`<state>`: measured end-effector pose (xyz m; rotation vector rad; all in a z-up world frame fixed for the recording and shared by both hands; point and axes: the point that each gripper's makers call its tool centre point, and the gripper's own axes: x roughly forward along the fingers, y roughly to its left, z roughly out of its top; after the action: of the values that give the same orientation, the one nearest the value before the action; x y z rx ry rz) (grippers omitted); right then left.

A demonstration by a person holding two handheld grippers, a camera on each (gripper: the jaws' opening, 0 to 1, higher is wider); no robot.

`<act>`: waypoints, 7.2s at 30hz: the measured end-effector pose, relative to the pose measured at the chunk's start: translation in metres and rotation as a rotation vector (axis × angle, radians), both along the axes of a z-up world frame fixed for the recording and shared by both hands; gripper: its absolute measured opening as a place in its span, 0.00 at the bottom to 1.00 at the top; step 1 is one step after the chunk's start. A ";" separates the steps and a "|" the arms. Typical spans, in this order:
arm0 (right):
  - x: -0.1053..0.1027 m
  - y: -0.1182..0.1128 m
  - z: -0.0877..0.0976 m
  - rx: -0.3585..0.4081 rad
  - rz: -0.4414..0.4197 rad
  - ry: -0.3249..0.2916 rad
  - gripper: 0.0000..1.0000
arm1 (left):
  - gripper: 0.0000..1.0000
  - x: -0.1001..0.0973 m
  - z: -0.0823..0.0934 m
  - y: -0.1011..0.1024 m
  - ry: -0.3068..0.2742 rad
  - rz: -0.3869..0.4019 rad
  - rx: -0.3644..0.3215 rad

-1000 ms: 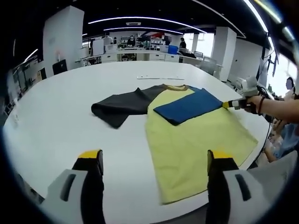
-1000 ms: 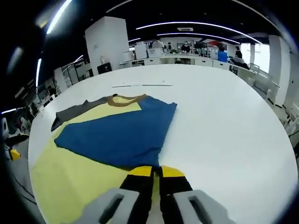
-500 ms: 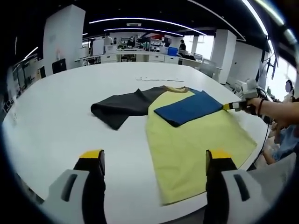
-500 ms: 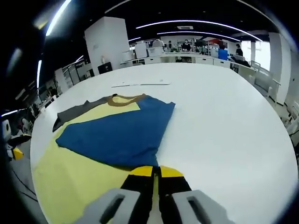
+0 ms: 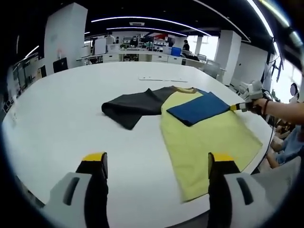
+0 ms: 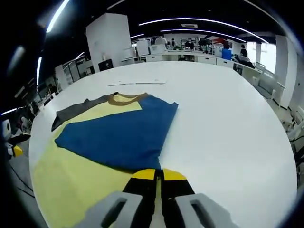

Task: Fold the garment on the visible template until the final outline fits inside the template.

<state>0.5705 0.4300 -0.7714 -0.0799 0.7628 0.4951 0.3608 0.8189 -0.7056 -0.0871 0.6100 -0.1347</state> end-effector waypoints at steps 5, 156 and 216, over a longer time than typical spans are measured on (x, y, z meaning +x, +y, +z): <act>0.004 -0.006 0.000 -0.014 0.013 0.001 0.00 | 0.84 0.001 0.000 0.003 0.000 0.003 0.002; -0.116 0.040 0.103 0.146 0.171 -0.054 0.92 | 0.18 0.114 -0.046 0.136 0.011 0.075 0.348; -0.126 0.027 0.080 0.177 0.164 -0.007 0.93 | 0.00 0.203 0.055 -0.021 -0.211 -0.005 0.088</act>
<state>0.4442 0.4568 -0.6916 0.0211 0.7062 0.7157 0.5638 0.7982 -0.6506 0.0134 0.4049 -0.1197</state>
